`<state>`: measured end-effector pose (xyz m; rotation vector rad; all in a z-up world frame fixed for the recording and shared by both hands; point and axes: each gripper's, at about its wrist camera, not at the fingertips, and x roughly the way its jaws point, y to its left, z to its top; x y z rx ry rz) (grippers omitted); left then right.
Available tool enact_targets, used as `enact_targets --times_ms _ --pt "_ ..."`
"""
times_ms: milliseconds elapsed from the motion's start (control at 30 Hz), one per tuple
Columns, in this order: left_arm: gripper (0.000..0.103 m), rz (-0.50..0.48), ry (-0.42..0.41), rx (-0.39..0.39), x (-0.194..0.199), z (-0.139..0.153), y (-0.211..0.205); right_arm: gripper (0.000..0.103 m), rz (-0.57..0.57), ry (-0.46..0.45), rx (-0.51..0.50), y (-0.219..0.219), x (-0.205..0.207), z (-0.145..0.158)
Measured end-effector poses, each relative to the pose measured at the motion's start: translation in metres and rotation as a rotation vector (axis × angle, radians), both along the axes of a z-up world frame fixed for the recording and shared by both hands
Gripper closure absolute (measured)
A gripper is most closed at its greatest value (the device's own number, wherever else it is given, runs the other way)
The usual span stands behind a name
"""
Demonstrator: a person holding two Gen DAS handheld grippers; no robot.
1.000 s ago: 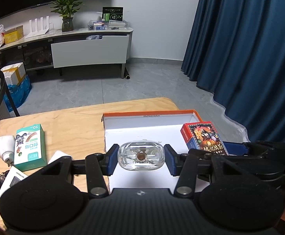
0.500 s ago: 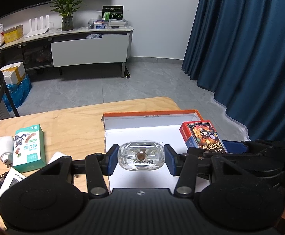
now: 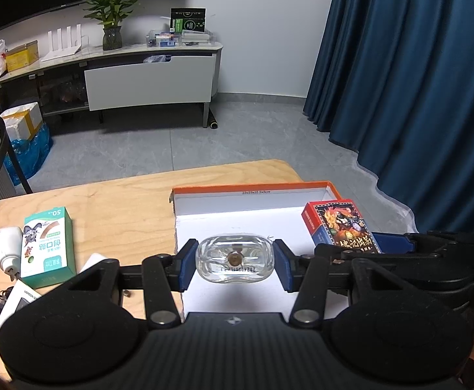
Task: Organize rigid objects
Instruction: 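Carry the glass bottle and card box over the open white box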
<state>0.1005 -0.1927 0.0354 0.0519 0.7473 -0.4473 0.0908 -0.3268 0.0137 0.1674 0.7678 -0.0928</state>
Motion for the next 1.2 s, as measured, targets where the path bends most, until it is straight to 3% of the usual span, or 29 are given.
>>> enact_targets --times_ms 467,1200 --pt "0.053 0.007 0.018 -0.031 0.016 0.006 0.008 0.032 -0.015 -0.005 0.031 -0.013 0.001 0.006" --pt "0.053 -0.011 -0.021 -0.063 0.02 0.025 0.0 0.032 -0.006 -0.021 0.048 -0.019 -0.006 0.016"
